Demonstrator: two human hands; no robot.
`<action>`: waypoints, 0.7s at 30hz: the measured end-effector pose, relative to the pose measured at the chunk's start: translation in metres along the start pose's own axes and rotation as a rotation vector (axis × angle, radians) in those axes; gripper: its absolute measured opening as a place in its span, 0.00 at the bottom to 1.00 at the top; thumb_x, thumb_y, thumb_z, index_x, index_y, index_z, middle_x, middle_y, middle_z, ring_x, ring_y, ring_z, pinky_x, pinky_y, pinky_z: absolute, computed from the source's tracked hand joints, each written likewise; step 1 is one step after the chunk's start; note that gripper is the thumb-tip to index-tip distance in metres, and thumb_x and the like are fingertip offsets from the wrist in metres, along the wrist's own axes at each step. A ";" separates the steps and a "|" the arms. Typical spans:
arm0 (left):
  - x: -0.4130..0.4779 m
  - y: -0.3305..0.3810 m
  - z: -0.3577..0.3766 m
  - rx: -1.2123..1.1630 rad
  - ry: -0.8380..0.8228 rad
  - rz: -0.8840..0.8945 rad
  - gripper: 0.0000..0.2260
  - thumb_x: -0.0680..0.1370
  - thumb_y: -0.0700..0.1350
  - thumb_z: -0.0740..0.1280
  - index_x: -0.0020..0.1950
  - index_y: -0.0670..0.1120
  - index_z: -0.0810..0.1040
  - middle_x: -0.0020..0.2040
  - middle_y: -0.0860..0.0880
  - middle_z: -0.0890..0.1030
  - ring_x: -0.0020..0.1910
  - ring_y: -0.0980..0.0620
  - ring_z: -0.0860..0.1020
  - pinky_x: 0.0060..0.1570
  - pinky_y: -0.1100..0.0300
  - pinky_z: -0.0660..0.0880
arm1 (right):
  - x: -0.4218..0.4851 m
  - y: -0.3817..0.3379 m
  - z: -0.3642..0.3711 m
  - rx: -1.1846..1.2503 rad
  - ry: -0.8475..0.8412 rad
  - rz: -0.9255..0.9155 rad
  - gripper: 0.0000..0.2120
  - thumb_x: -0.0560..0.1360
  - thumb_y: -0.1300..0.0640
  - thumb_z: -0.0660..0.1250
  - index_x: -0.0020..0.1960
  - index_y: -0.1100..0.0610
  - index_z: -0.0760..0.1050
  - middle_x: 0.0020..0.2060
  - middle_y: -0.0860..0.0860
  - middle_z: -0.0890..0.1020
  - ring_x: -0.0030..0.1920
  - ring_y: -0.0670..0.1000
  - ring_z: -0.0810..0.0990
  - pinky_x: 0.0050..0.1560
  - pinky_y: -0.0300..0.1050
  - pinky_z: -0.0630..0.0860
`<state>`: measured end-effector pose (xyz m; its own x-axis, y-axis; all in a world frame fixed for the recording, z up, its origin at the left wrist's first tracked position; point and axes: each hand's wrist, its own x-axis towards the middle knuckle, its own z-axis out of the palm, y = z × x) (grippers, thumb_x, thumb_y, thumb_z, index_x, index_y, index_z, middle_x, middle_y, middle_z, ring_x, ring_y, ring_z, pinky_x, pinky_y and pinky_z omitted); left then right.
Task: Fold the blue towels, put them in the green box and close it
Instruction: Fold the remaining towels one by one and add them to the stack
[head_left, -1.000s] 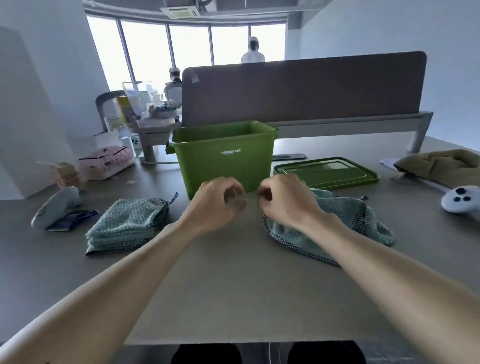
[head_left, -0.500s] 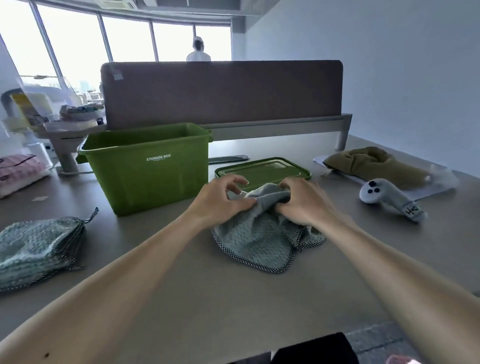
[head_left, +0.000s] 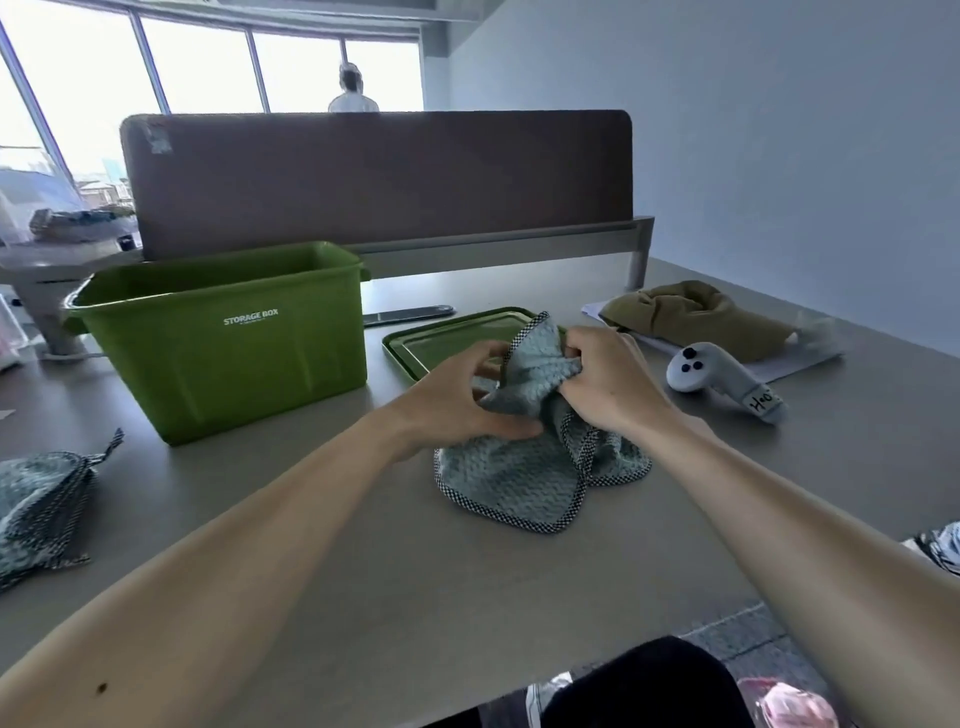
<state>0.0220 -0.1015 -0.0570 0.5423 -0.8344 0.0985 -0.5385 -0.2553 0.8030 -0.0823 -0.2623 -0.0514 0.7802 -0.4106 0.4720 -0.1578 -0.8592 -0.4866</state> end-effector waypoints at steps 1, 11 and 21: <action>0.003 0.003 0.002 0.083 0.045 0.018 0.31 0.67 0.52 0.80 0.67 0.53 0.73 0.57 0.55 0.77 0.54 0.57 0.77 0.52 0.61 0.74 | 0.000 0.001 -0.003 -0.009 -0.001 0.004 0.12 0.69 0.69 0.64 0.32 0.57 0.65 0.28 0.47 0.68 0.32 0.52 0.66 0.28 0.39 0.57; 0.021 0.030 0.004 0.178 0.384 0.169 0.11 0.69 0.45 0.78 0.47 0.45 0.81 0.42 0.51 0.84 0.42 0.54 0.81 0.48 0.52 0.80 | 0.001 0.026 -0.033 0.028 0.026 -0.027 0.16 0.72 0.61 0.74 0.58 0.55 0.76 0.54 0.52 0.81 0.54 0.52 0.78 0.45 0.46 0.72; 0.016 0.059 -0.009 -0.393 0.216 0.234 0.14 0.77 0.51 0.70 0.35 0.49 0.72 0.31 0.50 0.78 0.30 0.52 0.77 0.34 0.59 0.73 | 0.003 0.030 -0.059 0.155 -0.042 0.038 0.07 0.69 0.64 0.70 0.47 0.65 0.76 0.43 0.61 0.81 0.42 0.59 0.79 0.39 0.53 0.73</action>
<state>0.0047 -0.1253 -0.0024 0.5797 -0.7162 0.3886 -0.4007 0.1647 0.9013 -0.1209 -0.3071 -0.0210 0.8004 -0.4263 0.4214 -0.0950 -0.7843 -0.6131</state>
